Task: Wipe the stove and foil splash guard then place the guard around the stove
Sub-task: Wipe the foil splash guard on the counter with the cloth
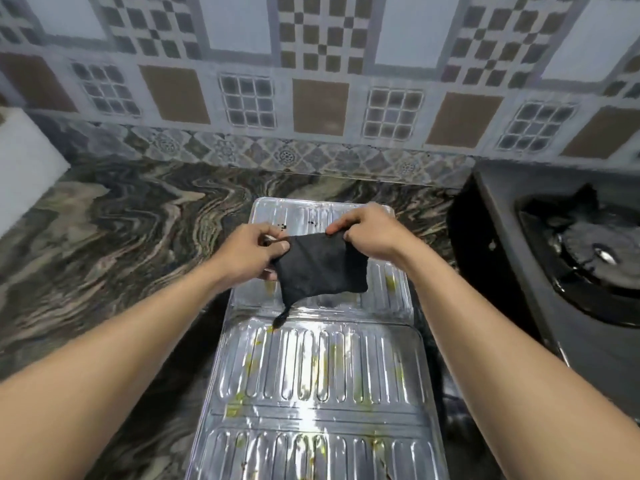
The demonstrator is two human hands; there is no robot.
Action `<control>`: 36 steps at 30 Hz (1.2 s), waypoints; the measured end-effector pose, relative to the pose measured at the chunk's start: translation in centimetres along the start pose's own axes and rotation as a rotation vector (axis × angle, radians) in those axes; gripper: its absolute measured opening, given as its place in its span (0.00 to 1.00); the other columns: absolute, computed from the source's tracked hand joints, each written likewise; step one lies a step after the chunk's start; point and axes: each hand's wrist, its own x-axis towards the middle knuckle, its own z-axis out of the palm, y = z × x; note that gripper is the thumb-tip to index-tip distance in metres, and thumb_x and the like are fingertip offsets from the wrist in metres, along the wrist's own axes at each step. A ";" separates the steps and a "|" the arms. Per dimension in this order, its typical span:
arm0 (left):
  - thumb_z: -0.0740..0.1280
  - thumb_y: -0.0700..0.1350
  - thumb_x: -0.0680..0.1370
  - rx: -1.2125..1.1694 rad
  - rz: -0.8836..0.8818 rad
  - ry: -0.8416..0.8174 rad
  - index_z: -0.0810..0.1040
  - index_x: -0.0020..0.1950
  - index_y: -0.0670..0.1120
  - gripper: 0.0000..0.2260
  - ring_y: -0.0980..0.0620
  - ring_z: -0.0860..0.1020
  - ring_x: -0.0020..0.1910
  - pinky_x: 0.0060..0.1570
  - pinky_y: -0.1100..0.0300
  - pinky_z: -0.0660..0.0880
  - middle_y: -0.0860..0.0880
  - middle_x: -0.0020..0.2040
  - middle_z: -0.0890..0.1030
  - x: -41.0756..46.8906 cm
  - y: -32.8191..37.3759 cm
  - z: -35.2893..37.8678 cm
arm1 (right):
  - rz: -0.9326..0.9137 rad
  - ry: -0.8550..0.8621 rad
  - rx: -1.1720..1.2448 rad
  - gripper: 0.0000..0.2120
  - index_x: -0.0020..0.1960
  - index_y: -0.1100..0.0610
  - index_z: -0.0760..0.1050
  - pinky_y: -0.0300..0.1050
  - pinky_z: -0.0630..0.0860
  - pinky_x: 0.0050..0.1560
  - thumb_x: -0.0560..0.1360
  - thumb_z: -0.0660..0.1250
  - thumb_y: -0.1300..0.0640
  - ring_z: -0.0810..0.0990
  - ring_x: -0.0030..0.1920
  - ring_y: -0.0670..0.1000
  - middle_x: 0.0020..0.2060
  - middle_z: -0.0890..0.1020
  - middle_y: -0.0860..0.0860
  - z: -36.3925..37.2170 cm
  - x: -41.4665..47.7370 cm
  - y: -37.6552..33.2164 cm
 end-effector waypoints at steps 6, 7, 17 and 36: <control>0.74 0.44 0.73 0.311 -0.063 -0.040 0.82 0.43 0.47 0.02 0.51 0.79 0.39 0.47 0.55 0.76 0.47 0.40 0.85 3.9 -1.2 -1.1 | -0.026 -0.104 -0.256 0.17 0.48 0.56 0.85 0.39 0.68 0.38 0.73 0.58 0.67 0.76 0.40 0.47 0.35 0.79 0.44 1.0 7.1 -1.6; 0.74 0.45 0.72 0.333 -0.088 -0.050 0.82 0.43 0.47 0.03 0.51 0.80 0.40 0.46 0.56 0.74 0.48 0.41 0.84 4.1 -1.3 -1.1 | -0.052 -0.113 -0.300 0.16 0.49 0.56 0.85 0.38 0.68 0.41 0.73 0.60 0.67 0.76 0.42 0.48 0.36 0.79 0.45 1.3 8.2 -2.0; 0.66 0.50 0.71 0.810 0.081 0.023 0.82 0.53 0.54 0.12 0.48 0.81 0.51 0.50 0.56 0.77 0.52 0.48 0.84 6.9 -3.2 -4.3 | -0.333 0.089 -0.348 0.20 0.67 0.56 0.73 0.48 0.72 0.60 0.76 0.68 0.60 0.74 0.63 0.59 0.62 0.75 0.56 8.1 13.7 -1.3; 0.66 0.81 0.51 1.317 0.152 -0.518 0.29 0.77 0.47 0.71 0.51 0.31 0.77 0.76 0.42 0.36 0.51 0.77 0.28 14.8 -5.3 -8.1 | -0.278 -0.009 -0.681 0.30 0.81 0.55 0.41 0.59 0.36 0.77 0.83 0.42 0.46 0.41 0.80 0.51 0.81 0.45 0.51 16.9 8.9 1.5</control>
